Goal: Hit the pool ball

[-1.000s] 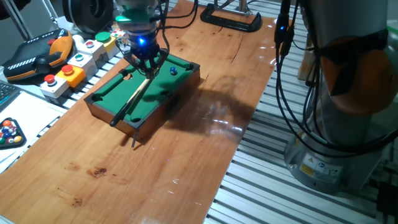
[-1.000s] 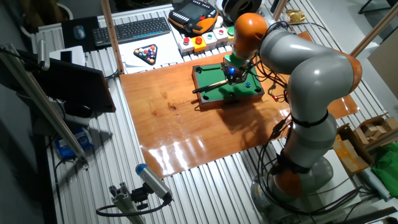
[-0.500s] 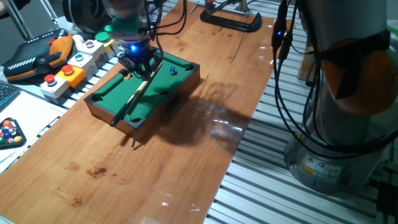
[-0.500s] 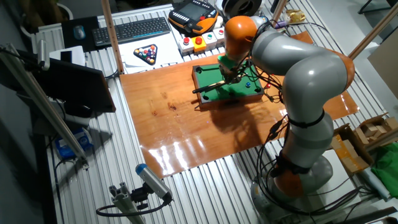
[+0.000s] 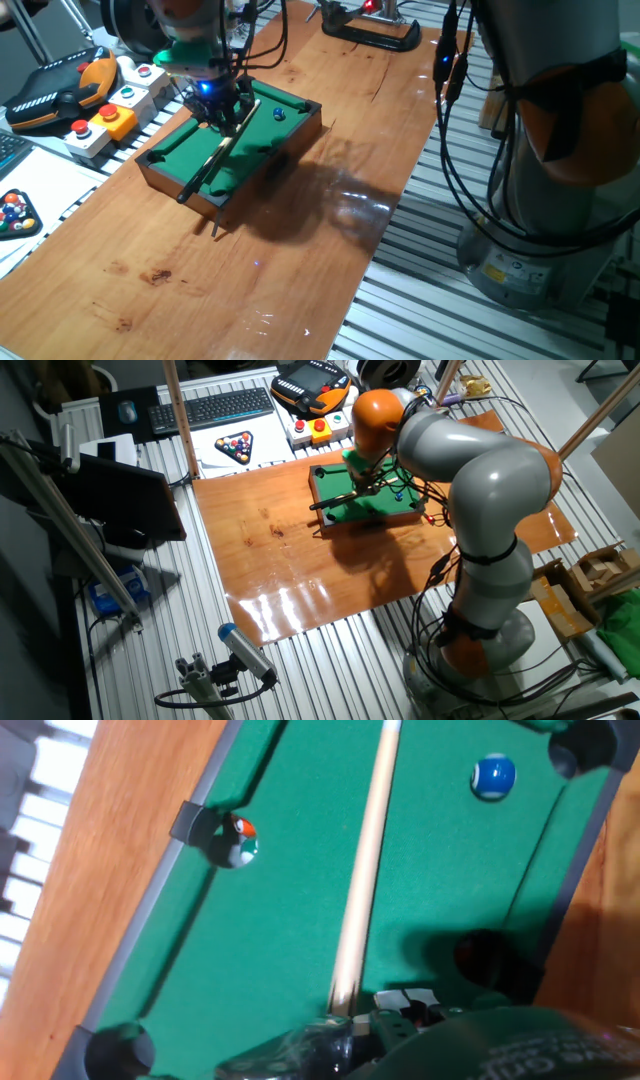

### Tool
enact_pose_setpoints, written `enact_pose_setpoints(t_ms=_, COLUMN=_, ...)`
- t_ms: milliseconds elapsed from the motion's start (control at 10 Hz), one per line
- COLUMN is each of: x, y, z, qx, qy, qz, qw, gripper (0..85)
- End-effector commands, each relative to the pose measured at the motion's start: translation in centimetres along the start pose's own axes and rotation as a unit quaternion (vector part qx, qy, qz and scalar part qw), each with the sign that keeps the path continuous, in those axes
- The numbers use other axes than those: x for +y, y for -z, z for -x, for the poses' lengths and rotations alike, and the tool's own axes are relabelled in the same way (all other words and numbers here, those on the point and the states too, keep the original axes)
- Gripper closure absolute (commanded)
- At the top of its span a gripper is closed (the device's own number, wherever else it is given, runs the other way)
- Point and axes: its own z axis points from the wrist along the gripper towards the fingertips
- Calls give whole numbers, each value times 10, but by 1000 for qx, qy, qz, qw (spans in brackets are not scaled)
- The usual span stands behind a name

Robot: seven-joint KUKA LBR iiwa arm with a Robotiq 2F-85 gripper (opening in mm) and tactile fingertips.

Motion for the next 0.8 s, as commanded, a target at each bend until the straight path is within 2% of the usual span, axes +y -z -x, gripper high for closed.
enact_pose_setpoints(t_ms=0, x=2, y=0, z=-1, qx=-4, qy=-1, qz=5, qw=1000, gripper=843)
enact_pose_setpoints(t_ms=100, x=3, y=0, z=-3, qx=-10, qy=4, qz=13, qw=1000, gripper=810)
enact_pose_setpoints(t_ms=200, x=5, y=-1, z=-4, qx=-15, qy=3, qz=21, qw=1000, gripper=660)
enact_pose_setpoints(t_ms=300, x=5, y=-2, z=-4, qx=-29, qy=11, qz=26, qw=999, gripper=510)
enact_pose_setpoints(t_ms=400, x=8, y=-4, z=-5, qx=-53, qy=18, qz=25, qw=998, gripper=390)
enact_pose_setpoints(t_ms=500, x=11, y=-7, z=-6, qx=-59, qy=2, qz=27, qw=998, gripper=330)
enact_pose_setpoints(t_ms=700, x=15, y=-14, z=-7, qx=-64, qy=-25, qz=27, qw=997, gripper=327)
